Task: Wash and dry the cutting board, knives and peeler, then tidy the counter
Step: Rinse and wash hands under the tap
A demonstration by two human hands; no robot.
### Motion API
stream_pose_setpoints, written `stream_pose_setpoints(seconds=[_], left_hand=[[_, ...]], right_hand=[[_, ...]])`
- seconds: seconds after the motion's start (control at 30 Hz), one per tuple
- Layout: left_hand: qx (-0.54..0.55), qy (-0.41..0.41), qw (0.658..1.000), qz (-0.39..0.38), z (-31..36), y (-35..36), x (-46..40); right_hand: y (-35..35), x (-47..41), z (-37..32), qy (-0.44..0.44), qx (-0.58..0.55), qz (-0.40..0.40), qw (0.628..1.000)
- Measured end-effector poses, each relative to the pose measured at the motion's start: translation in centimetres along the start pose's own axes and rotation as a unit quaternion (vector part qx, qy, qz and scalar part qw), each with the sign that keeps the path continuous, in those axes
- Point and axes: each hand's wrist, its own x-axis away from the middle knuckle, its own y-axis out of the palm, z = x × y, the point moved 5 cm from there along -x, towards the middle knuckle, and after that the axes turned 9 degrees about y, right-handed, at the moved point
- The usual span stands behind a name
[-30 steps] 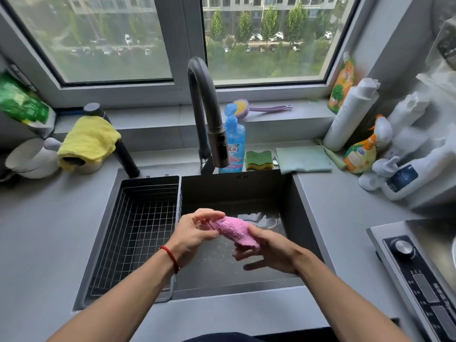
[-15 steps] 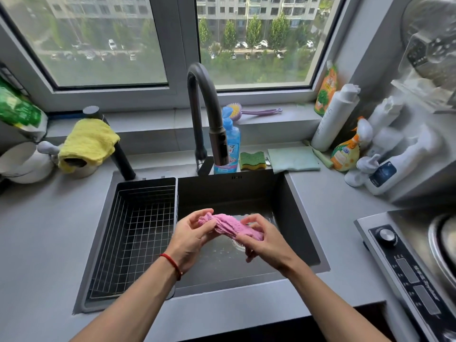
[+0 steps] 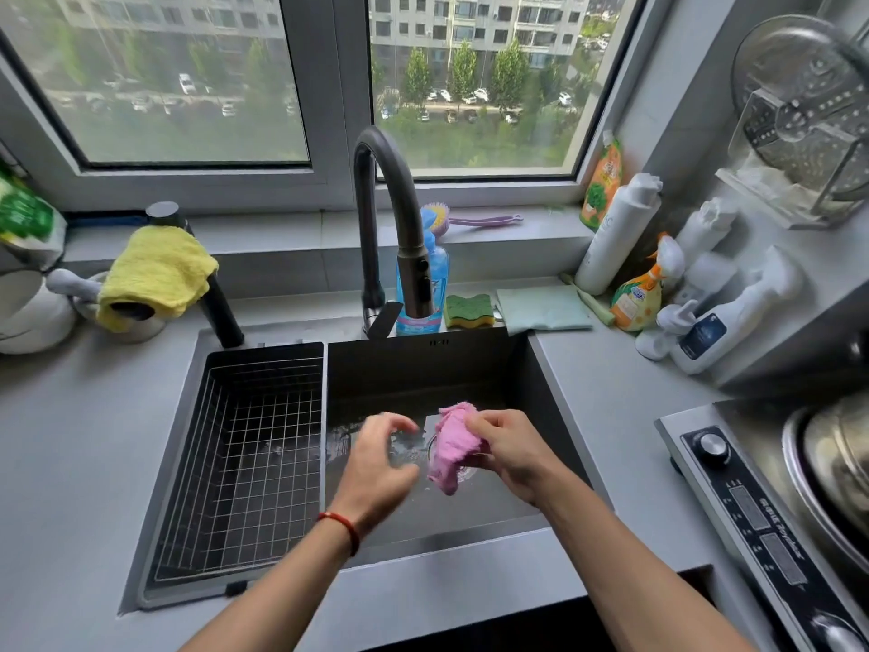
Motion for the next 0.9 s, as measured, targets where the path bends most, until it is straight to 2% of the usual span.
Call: stream_pose_setpoints(seconds=[0.07,0.1,0.13,0.2,0.23,0.3,0.4,0.5,0.53,0.57,0.6,0.63,0.67,0.7,0.73,0.77,0.8,0.83,0.87,0.9], left_hand=[[0.099,0.051,0.983,-0.146,2.0,3.3,0.8],[0.120,0.053,0.975,-0.179,2.3,4.6,1.1],[0.113,0.049,0.978,-0.166,2.3,5.2,0.9],[0.068,0.031,0.995,-0.070,2.3,4.8,-0.1],[0.050,0.018,0.998,-0.022,2.1,4.1,-0.6],[0.091,-0.027,0.995,-0.002,0.9,2.9,-1.9],[0.287,-0.102,0.946,-0.112,0.4,2.1,-3.1],[0.365,-0.144,0.897,-0.202,0.8,1.9,-3.4],[0.357,-0.150,0.901,-0.193,0.6,1.7,-3.7],[0.300,-0.144,0.929,-0.159,0.5,1.2,-4.2],[0.183,-0.123,0.968,-0.122,0.4,0.4,-4.8],[0.036,-0.102,0.991,-0.082,0.3,-0.4,-5.2],[-0.065,-0.091,0.993,-0.031,0.3,-1.1,-5.3],[-0.084,-0.100,0.991,0.009,0.3,-1.4,-5.2],[0.002,-0.150,0.988,0.032,0.0,-1.2,-4.9],[0.142,-0.223,0.964,0.034,-0.6,-0.3,-4.6],[0.269,-0.284,0.920,-0.002,-1.0,1.0,-3.9],[0.351,-0.297,0.887,-0.036,-0.9,1.9,-3.5],[0.371,-0.273,0.885,-0.074,-0.9,2.4,-3.3],[0.358,-0.240,0.898,-0.086,-0.8,2.7,-3.2]], right_hand=[[0.0,0.0,-0.2,0.021,-0.050,-0.018,0.998],[0.0,0.1,-0.3,0.030,-0.084,-0.023,0.996],[-0.1,0.0,-0.2,0.040,-0.127,-0.019,0.991],[-1.1,0.0,0.2,0.057,-0.151,0.011,0.987],[-1.6,0.1,0.2,0.054,-0.115,0.015,0.992],[-3.0,0.3,0.0,0.039,-0.014,0.008,0.999],[-4.2,0.7,-0.6,-0.002,0.084,-0.020,0.996],[-1.3,0.9,-0.1,-0.037,0.064,-0.170,0.983],[-0.4,0.8,0.1,-0.044,0.054,-0.177,0.982],[-0.1,0.6,0.3,-0.059,0.053,-0.152,0.985],[0.0,0.3,0.0,-0.078,0.053,-0.096,0.991],[-0.2,0.1,-0.3,-0.094,0.056,-0.040,0.993],[-0.3,-0.1,-0.6,-0.109,0.069,0.007,0.992],[-0.3,-0.3,-0.7,-0.123,0.087,0.039,0.988],[-0.1,-0.4,-0.7,-0.130,0.099,0.055,0.985],[0.1,-0.7,-0.6,-0.125,0.102,0.062,0.985],[0.2,-1.0,-0.4,-0.107,0.086,0.058,0.989],[0.2,-1.3,-0.1,-0.087,0.064,0.049,0.993],[0.0,-1.6,-0.1,-0.077,0.045,0.044,0.995],[-0.3,-1.7,0.0,-0.077,0.033,0.040,0.996]])
